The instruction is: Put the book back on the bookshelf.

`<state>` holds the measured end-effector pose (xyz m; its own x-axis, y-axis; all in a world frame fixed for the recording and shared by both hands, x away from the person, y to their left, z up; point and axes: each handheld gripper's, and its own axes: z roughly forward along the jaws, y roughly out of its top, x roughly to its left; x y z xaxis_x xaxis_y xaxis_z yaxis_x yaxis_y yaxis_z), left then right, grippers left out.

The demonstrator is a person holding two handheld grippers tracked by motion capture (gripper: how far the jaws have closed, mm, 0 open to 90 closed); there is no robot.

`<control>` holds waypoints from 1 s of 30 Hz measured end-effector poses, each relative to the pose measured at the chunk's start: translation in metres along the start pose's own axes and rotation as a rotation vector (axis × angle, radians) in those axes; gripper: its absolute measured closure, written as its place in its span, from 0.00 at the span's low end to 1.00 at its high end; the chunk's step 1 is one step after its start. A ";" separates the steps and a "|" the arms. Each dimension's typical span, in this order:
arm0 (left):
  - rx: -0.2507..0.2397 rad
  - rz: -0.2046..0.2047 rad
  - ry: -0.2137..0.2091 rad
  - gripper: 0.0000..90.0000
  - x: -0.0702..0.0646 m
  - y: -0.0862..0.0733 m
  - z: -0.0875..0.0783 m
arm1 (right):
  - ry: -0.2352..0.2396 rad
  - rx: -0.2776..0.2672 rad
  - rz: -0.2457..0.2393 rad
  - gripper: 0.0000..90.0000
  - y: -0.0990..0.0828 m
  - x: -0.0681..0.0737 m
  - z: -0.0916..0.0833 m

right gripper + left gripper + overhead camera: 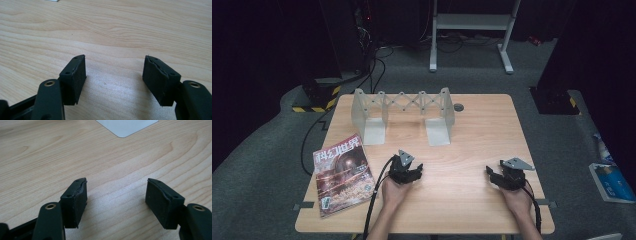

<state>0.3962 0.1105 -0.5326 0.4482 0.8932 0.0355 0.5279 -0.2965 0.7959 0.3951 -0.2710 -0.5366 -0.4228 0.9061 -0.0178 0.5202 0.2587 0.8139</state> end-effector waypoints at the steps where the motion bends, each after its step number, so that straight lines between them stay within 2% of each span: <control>1: -0.003 -0.002 0.004 0.38 0.000 0.000 0.001 | -0.001 -0.001 0.000 0.39 0.000 0.000 0.000; 4: 0.002 -0.001 0.002 0.37 0.000 0.000 0.000 | -0.001 -0.001 0.002 0.39 0.000 0.000 0.000; 5: 0.006 -0.017 0.006 0.37 0.001 0.000 0.000 | -0.001 -0.002 0.001 0.39 0.000 0.000 0.000; 7: 0.007 -0.023 0.015 0.36 0.000 0.000 -0.001 | -0.001 -0.002 0.001 0.39 0.000 0.000 0.000; 12: 0.008 -0.022 0.012 0.36 0.000 -0.002 -0.003 | 0.000 -0.002 0.001 0.39 0.000 0.000 0.000; 17: 0.014 -0.013 0.026 0.37 0.000 -0.002 -0.005 | 0.000 -0.001 0.002 0.39 0.000 0.000 0.000; 23: 0.011 -0.002 0.019 0.33 0.000 -0.002 -0.005 | -0.001 -0.001 0.003 0.39 0.000 0.000 0.000; 30: 0.001 -0.016 0.015 0.30 0.001 -0.002 -0.006 | -0.002 -0.001 0.001 0.39 0.000 0.000 0.000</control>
<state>0.3911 0.1141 -0.5309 0.4292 0.9026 0.0321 0.5354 -0.2829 0.7958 0.3952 -0.2709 -0.5367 -0.4208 0.9070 -0.0178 0.5203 0.2574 0.8143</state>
